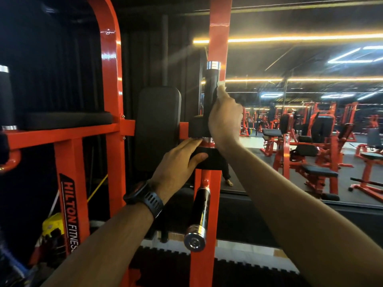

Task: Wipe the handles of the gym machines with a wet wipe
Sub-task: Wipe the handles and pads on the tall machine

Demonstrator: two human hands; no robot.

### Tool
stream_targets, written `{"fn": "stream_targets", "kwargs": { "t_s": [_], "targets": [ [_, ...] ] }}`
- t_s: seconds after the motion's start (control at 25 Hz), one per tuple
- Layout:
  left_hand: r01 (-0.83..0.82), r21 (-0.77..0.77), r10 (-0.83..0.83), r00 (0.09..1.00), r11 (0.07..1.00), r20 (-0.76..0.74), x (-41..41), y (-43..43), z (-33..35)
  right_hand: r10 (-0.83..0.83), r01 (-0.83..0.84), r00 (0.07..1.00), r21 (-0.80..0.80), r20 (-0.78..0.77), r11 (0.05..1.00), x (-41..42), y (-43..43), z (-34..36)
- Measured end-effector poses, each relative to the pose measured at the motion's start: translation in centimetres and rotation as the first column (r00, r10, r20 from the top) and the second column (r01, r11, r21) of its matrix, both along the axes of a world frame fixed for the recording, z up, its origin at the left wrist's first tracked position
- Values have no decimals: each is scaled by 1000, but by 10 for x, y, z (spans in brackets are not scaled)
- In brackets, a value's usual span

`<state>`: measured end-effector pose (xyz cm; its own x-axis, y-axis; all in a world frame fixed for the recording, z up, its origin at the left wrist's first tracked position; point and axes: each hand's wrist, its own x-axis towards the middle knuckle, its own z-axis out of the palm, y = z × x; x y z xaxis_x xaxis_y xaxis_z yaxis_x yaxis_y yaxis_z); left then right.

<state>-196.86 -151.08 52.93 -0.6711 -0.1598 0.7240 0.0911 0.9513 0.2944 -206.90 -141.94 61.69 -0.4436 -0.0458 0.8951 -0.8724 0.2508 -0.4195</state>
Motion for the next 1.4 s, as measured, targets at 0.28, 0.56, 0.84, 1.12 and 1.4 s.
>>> {"fn": "stream_targets", "kwargs": {
  "t_s": [0.28,0.56,0.84,1.12,1.4],
  "targets": [
    [21,12,-21,1000,1000,16,-2,-1,0,291,-262,945,-188,151,947,-12,-3,19],
    [7,12,-7,1000,1000,21,-1,-2,-1,457,-403,859,-244,232,882,-17,3,16],
    [-3,20,2,1000,1000,30,-2,-2,0,468,-417,862,-255,193,872,-18,6,25],
    [-10,27,10,1000,1000,18,-2,0,-1,137,-59,898,194,-419,979,-28,11,-14],
    [-22,23,21,999,999,40,1,2,1,186,430,547,465,-816,774,-57,39,9]
  ]
}}
